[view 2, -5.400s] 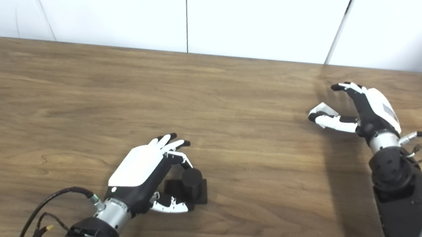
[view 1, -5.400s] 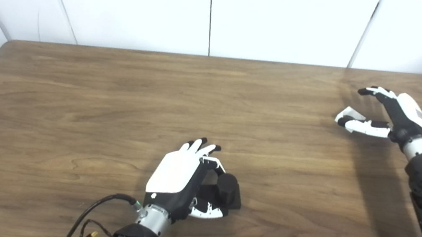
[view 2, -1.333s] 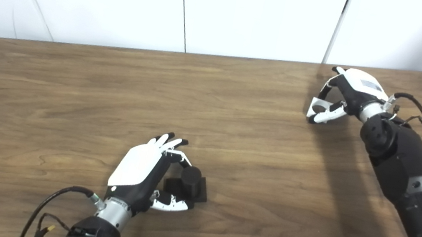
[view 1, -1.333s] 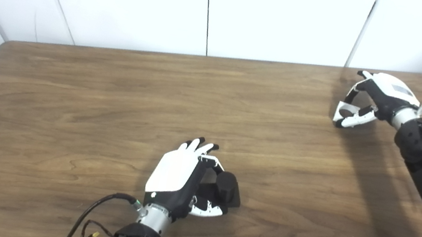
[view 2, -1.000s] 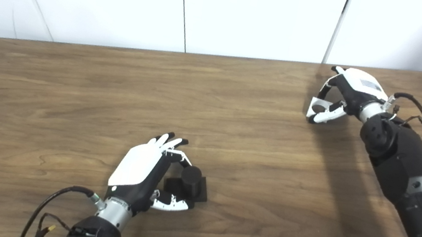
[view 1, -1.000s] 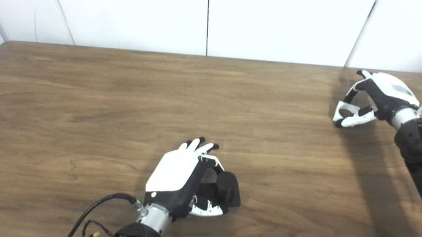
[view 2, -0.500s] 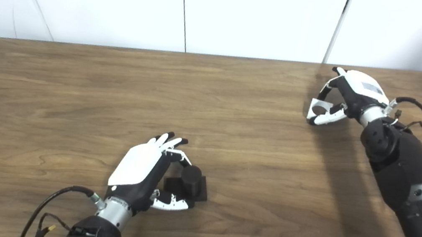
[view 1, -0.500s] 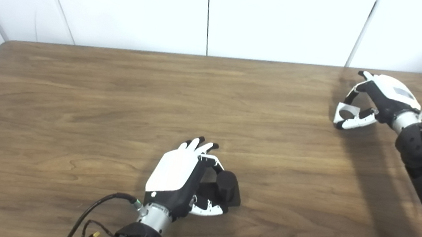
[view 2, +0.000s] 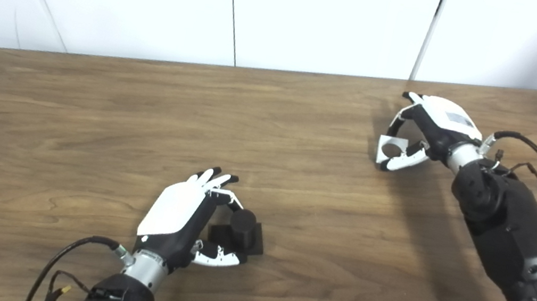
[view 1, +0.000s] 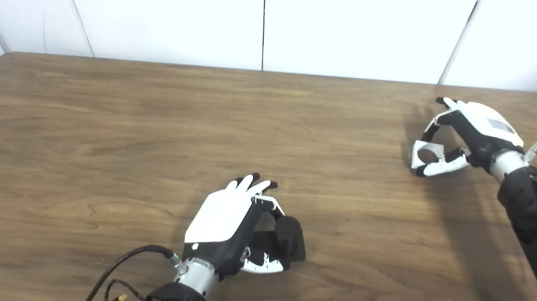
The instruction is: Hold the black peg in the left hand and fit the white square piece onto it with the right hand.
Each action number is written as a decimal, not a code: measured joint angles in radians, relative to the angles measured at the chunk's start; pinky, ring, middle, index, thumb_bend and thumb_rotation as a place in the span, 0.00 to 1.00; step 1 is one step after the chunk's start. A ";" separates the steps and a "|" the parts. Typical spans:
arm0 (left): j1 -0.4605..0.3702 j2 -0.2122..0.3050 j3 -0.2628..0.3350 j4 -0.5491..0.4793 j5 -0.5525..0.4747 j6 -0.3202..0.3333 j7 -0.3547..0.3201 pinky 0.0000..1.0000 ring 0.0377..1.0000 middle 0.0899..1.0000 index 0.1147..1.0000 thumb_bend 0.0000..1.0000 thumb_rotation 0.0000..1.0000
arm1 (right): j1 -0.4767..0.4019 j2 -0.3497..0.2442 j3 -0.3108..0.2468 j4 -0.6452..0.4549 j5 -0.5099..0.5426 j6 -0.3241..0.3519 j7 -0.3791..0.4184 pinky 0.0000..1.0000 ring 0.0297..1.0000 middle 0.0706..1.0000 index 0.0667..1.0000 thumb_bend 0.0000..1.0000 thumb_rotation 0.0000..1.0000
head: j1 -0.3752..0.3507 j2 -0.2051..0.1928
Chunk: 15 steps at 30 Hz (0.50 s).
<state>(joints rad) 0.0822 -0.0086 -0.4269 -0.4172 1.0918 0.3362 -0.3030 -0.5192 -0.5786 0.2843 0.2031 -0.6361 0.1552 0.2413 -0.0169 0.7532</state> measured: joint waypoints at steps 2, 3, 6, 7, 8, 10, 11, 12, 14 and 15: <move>0.000 -0.001 0.000 0.001 0.001 0.000 0.001 1.00 1.00 0.92 0.43 0.52 0.06 | 0.005 0.000 -0.002 -0.023 -0.004 0.000 0.004 1.00 1.00 0.96 0.46 0.52 0.16 | 0.000 0.000; -0.001 -0.001 0.000 0.001 0.001 0.000 0.001 1.00 1.00 0.92 0.43 0.52 0.06 | 0.007 0.000 -0.002 -0.033 -0.005 0.000 0.009 1.00 1.00 0.96 0.46 0.52 0.16 | -0.002 0.002; -0.001 -0.001 -0.001 0.003 0.002 0.000 0.003 1.00 1.00 0.92 0.43 0.52 0.06 | 0.015 0.001 -0.002 -0.070 -0.008 0.000 0.031 1.00 1.00 0.97 0.46 0.52 0.16 | 0.000 0.000; -0.001 -0.001 -0.001 0.003 0.002 0.000 0.004 1.00 1.00 0.92 0.43 0.52 0.06 | 0.020 0.001 -0.002 -0.087 -0.008 0.000 0.035 1.00 1.00 0.97 0.46 0.52 0.16 | 0.000 0.002; -0.001 -0.001 -0.002 0.003 0.002 0.000 0.004 1.00 1.00 0.92 0.42 0.52 0.06 | 0.022 0.002 -0.002 -0.099 -0.008 0.001 0.039 1.00 1.00 0.97 0.46 0.52 0.16 | 0.000 0.002; -0.001 -0.002 -0.002 0.004 0.002 0.000 0.005 1.00 1.00 0.92 0.42 0.52 0.06 | 0.025 0.003 -0.002 -0.138 -0.012 0.016 0.065 1.00 1.00 0.97 0.45 0.52 0.16 | 0.003 0.000; -0.001 -0.002 -0.002 0.004 0.002 0.000 0.006 1.00 1.00 0.92 0.42 0.52 0.06 | 0.026 0.004 -0.002 -0.157 -0.013 0.020 0.071 1.00 1.00 0.97 0.45 0.52 0.16 | 0.005 0.000; -0.001 -0.002 -0.002 0.004 0.002 0.000 0.006 1.00 1.00 0.92 0.42 0.52 0.06 | 0.026 0.005 -0.001 -0.173 -0.014 0.024 0.076 1.00 1.00 0.96 0.45 0.52 0.16 | 0.005 -0.002; -0.001 -0.002 -0.003 0.005 0.002 0.000 0.009 1.00 1.00 0.92 0.42 0.52 0.06 | 0.027 0.007 -0.001 -0.213 -0.014 0.029 0.095 1.00 1.00 0.96 0.45 0.52 0.16 | 0.006 -0.002; -0.001 -0.003 -0.004 0.007 0.002 0.000 0.012 1.00 1.00 0.92 0.42 0.52 0.06 | 0.029 0.007 -0.002 -0.232 -0.013 0.029 0.104 1.00 1.00 0.96 0.45 0.52 0.16 | 0.006 -0.002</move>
<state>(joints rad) 0.0811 -0.0112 -0.4304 -0.4105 1.0940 0.3362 -0.2906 -0.4900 -0.5714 0.2825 -0.0287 -0.6486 0.1841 0.3452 -0.0107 0.7517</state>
